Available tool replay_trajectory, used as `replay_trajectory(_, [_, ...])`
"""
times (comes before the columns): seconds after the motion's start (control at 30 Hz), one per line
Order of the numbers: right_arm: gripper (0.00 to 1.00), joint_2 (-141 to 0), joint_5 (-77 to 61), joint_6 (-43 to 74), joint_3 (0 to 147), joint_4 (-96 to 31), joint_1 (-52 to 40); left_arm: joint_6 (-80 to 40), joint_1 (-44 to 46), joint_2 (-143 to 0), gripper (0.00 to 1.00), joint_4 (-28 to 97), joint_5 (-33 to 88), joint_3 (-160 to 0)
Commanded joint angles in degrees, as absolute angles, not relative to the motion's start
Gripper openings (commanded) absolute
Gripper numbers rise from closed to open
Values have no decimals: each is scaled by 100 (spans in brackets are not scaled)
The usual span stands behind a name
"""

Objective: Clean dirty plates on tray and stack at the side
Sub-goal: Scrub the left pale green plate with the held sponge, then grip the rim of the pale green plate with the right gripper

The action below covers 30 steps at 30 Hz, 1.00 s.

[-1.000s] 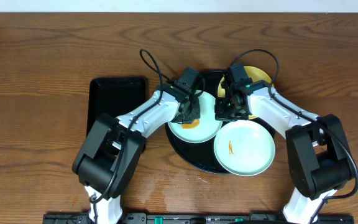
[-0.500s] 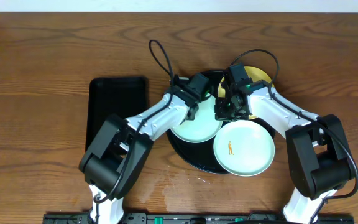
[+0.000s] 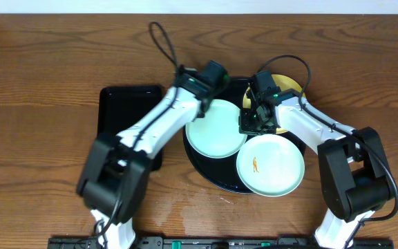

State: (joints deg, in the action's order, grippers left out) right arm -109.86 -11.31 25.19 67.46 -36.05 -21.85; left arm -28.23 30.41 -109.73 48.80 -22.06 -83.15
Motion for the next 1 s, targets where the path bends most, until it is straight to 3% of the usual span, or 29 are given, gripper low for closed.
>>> replay_trajectory(0.0, [1,-11085,-803,2204,6694,-3701,-2215,-2788,2268,-10245,7,5262,-1203,-8473])
replay_trajectory(0.17, [1,-11085,-797,1747,6698,-3680,-2215,-2158,1151,-10130,7,5666,-108,-8429])
replay_trajectory(0.37, [1,-11026,-799,1752,6796,-3557,-2206,-2053,263,-10202,8,5256,36,-7461])
replay_trajectory(0.5, [1,-10822,-751,1752,6954,-3621,-2206,-1968,180,-10206,8,4906,64,-6925])
replay_trajectory(0.57, [1,-10637,-567,1752,6993,-3621,-2213,-1973,183,-10208,15,4805,64,-6788])
replay_trajectory(0.73, [1,-10158,-268,1551,7028,-3599,-2294,-1973,183,-10210,49,4805,64,-6781])
replay_trajectory(0.77, [1,-10025,16,1533,7028,-3623,-2346,-1973,183,-10210,65,4805,62,-6781])
replay_trajectory(0.9, [1,-9815,742,1205,7028,-3623,-2550,-1973,183,-10210,80,4810,64,-6781])
replay_trajectory(0.97, [1,-9719,1188,908,7028,-3566,-2696,-1973,183,-10210,82,4810,64,-6781])
